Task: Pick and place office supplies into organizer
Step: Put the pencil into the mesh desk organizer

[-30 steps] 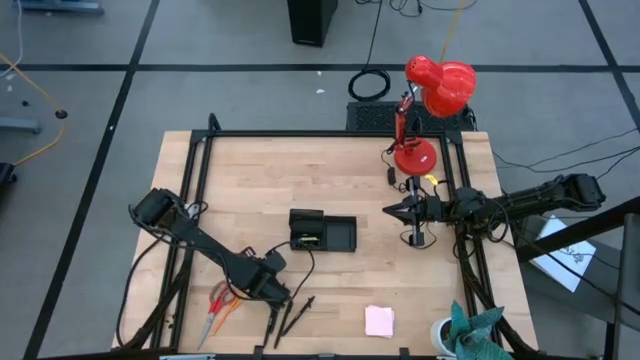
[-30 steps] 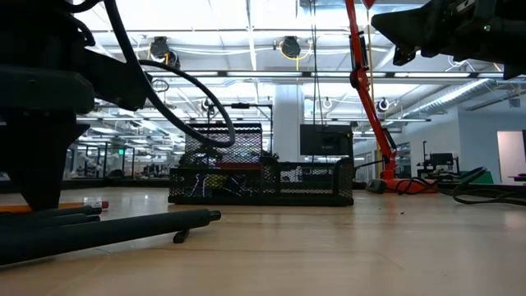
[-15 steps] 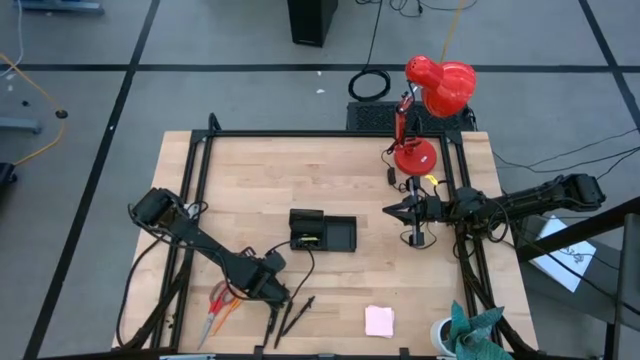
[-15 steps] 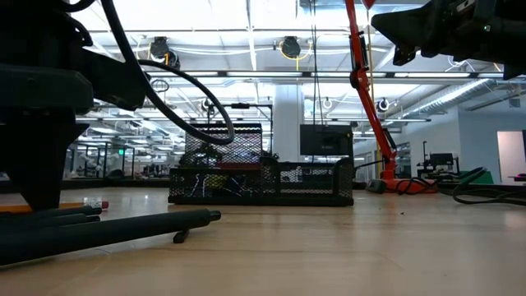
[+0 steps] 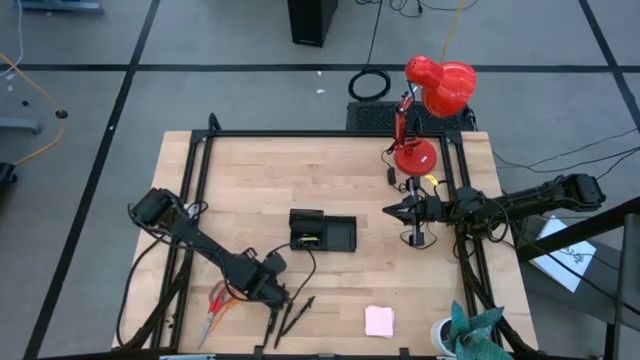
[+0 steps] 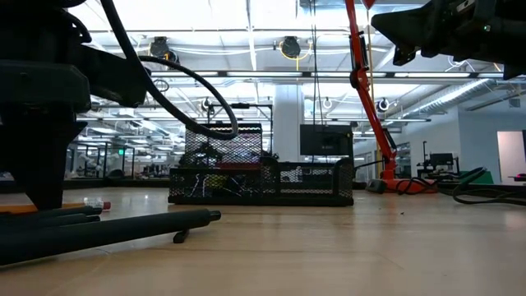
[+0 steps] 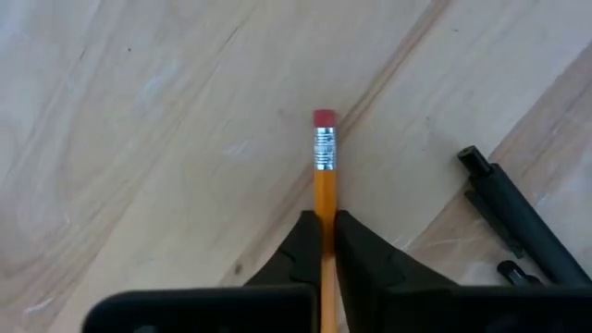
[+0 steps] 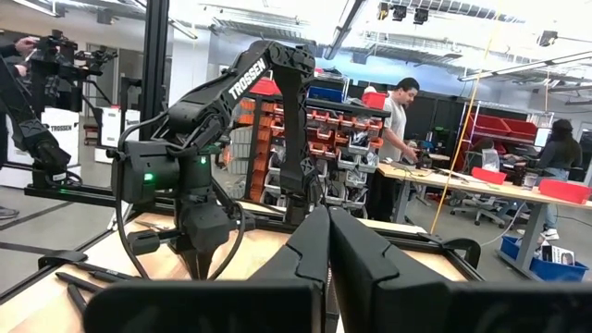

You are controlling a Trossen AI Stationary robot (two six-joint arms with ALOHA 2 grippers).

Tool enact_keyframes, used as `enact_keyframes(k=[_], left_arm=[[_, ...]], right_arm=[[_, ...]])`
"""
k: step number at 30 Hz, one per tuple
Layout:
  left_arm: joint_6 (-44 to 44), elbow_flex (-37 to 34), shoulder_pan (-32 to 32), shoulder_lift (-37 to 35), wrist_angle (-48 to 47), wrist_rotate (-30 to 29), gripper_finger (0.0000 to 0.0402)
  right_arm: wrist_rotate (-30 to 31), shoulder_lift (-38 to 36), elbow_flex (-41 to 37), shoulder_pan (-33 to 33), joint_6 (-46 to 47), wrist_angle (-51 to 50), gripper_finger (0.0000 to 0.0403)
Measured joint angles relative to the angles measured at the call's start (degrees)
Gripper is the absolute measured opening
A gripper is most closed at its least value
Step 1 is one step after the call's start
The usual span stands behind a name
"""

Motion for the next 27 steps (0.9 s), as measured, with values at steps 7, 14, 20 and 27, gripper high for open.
enact_keyframes(k=[7, 14, 20, 27], left_arm=[[1.9, -0.1, -0.3, 0.1, 0.9, -4.0, 0.0020], [3.5, 0.5, -1.4, 0.6, 1.7, -11.8, 0.0032], [6.6, 2.4, -1.6, 1.0, 1.3, -16.1, 0.0014], [9.2, 3.1, -0.6, 1.0, 2.5, -16.8, 0.0024]], right_arm=[[0.0, 0.0, 0.0, 0.0, 0.0, 0.0, 0.0004], [0.0, 0.0, 0.0, 0.0, 0.0, 0.0, 0.0004], [0.0, 0.0, 0.0, 0.0, 0.0, 0.0, 0.0004], [0.0, 0.0, 0.0, 0.0, 0.0, 0.0, 0.0004]])
